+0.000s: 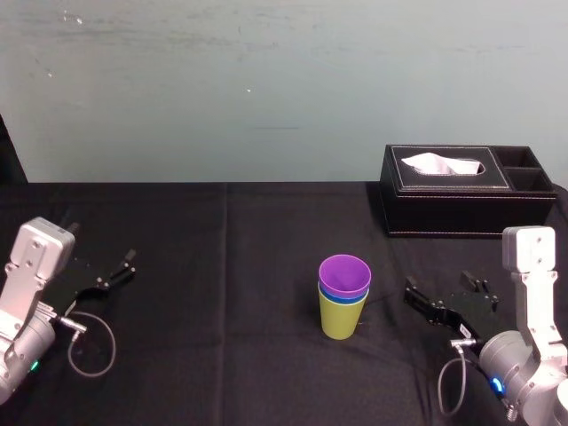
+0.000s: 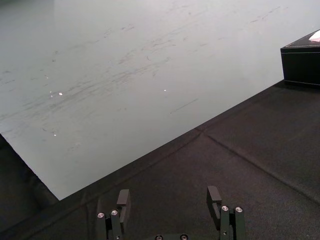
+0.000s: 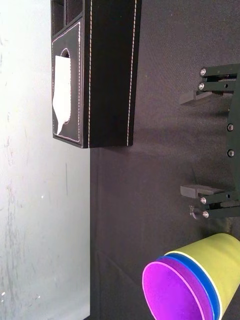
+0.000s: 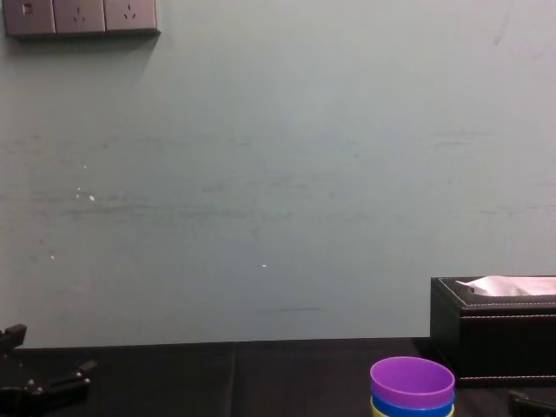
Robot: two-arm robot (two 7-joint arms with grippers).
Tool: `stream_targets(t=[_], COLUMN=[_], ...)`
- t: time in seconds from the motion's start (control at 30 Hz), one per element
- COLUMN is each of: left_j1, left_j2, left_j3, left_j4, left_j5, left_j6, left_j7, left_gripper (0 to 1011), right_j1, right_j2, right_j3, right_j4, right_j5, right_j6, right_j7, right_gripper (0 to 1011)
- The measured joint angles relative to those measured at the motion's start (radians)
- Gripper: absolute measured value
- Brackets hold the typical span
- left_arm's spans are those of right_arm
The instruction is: Stack the three plastic cups sequentially using one hand.
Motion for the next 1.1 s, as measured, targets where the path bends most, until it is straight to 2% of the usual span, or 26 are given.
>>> stream_targets(t=[1.1], left_j1=[0.0], left_j2=[0.0], left_j3=[0.0], left_j4=[0.0], left_j5=[0.0], left_j6=[0.0], left_j7=[0.0], left_gripper=[1000], right_j1=[0.0], right_j2=[0.0], right_j3=[0.0], right_j4=[0.0], right_j5=[0.0], right_j6=[0.0], right_j7=[0.0], right_gripper=[1000])
